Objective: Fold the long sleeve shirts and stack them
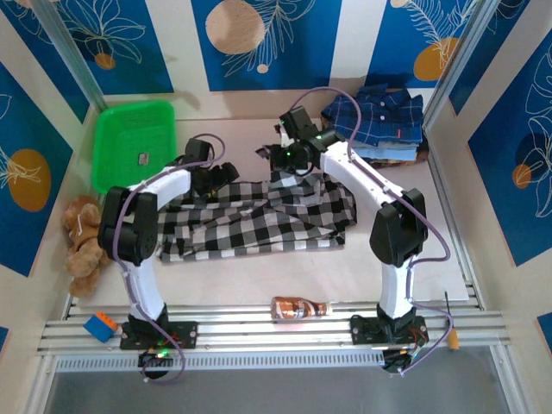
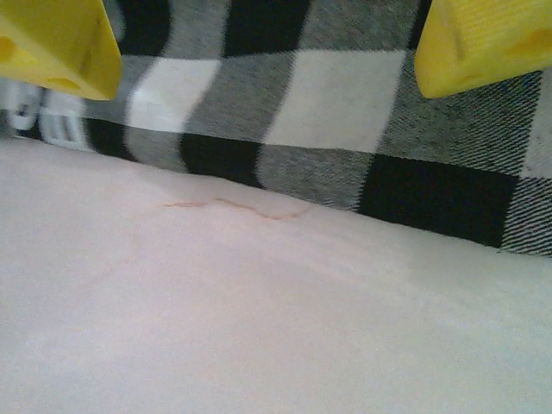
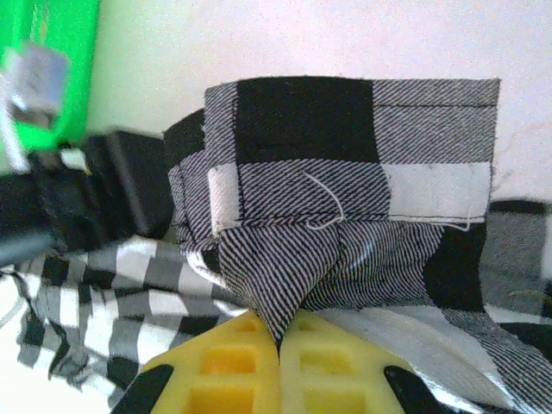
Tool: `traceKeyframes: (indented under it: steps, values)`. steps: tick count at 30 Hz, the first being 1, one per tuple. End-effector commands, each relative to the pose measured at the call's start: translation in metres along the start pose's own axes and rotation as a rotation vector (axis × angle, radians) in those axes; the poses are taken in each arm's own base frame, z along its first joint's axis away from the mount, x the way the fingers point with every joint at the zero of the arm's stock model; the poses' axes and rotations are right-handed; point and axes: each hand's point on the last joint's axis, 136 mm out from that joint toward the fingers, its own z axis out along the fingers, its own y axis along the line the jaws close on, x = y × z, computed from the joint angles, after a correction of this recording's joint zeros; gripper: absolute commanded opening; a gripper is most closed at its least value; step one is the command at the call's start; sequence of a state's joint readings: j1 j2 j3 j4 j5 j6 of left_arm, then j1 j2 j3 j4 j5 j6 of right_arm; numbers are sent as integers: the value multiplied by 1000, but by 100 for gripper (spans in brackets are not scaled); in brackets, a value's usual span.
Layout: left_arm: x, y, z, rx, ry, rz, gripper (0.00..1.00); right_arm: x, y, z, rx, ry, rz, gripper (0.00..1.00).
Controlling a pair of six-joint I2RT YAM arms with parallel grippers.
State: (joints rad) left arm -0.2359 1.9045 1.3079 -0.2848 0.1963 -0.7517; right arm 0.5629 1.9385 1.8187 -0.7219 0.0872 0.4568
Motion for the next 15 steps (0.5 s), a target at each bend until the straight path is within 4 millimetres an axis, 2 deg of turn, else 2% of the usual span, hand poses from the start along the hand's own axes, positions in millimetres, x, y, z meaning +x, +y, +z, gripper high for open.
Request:
traceKeyframes:
  steps: [1, 4, 8, 11, 15]
  values:
    - [-17, -25, -46, 83, -54, -35, 89, 5, 30, -4, -93, -2, -70, 0]
    - [-25, -27, -69, 95, -93, -60, 89, 19, 49, 6, -158, 49, -109, 0]
    - [-32, -16, -97, 56, -141, -70, 90, 34, 69, 22, -224, 111, -149, 0]
    - [-31, -11, -111, 31, -160, -36, 90, 41, 81, 35, -268, 161, -164, 0]
    - [-23, 1, -120, -11, -170, -20, 90, 44, 90, 55, -280, 190, -188, 1]
